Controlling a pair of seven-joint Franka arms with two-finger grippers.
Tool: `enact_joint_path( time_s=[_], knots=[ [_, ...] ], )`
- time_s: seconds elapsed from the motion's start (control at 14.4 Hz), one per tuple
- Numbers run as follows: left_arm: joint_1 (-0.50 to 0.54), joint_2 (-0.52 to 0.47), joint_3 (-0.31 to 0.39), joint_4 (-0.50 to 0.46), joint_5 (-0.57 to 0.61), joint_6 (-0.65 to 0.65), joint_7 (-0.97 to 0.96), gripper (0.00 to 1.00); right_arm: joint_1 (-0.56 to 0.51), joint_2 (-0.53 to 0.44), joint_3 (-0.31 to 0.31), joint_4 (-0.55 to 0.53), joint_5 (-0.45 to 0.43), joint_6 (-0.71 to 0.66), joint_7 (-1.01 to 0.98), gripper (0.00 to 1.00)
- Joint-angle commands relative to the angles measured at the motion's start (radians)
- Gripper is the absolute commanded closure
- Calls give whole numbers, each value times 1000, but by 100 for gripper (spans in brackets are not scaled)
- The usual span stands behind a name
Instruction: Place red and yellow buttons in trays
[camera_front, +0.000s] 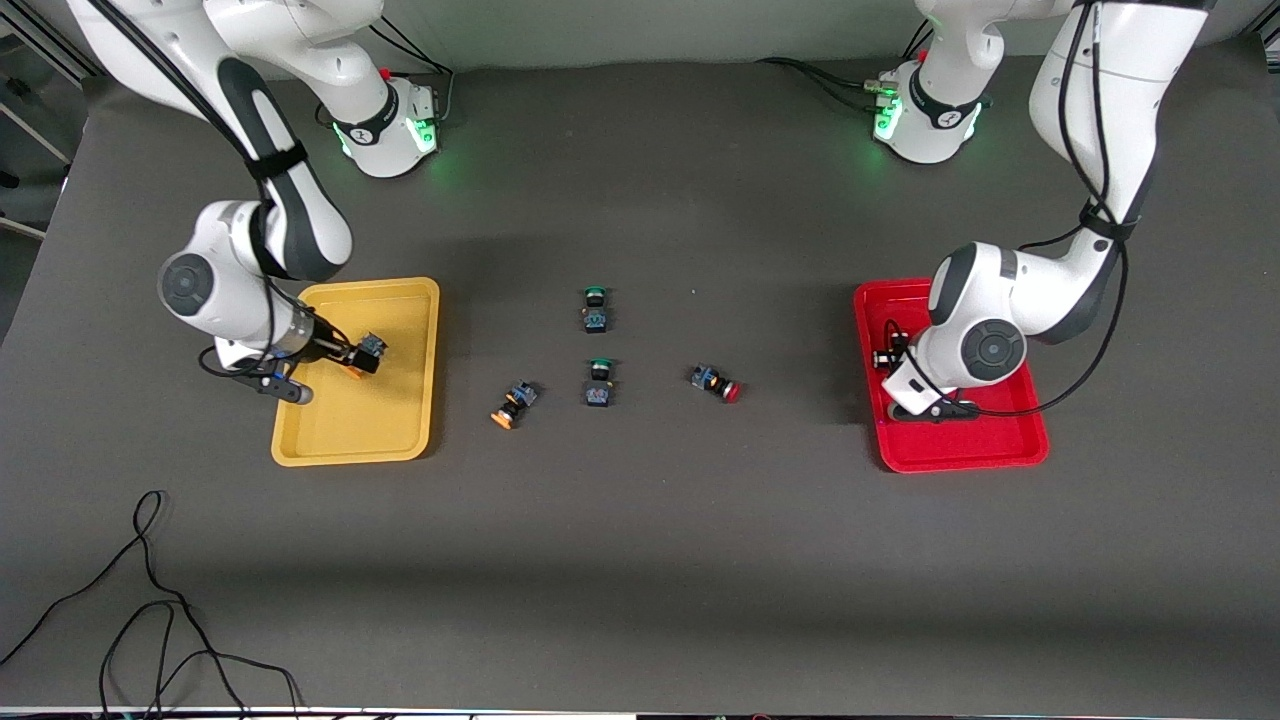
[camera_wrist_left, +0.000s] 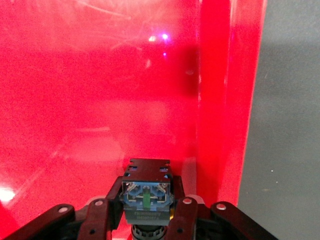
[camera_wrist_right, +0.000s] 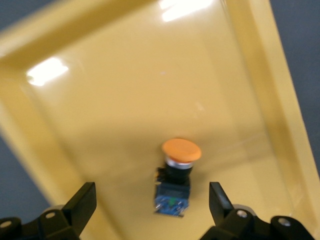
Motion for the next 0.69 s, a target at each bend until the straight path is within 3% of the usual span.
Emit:
enact_joint_path(
  time_s=[0.0, 0.28, 0.42, 0.62],
  knots=[
    [1, -51, 11, 8, 15, -47, 8, 0, 6, -94, 37, 75, 14, -116, 85, 0],
    [-7, -85, 0, 247, -2, -375, -9, 0, 11, -30, 181, 387, 14, -383, 393, 0],
    [-12, -89, -30, 293, -44, -397, -66, 0, 12, 10, 245, 477, 12, -417, 482, 0],
    [-41, -76, -99, 305, -60, -324, -361, 0, 12, 91, 331, 564, -1, -407, 598, 0]
  ],
)
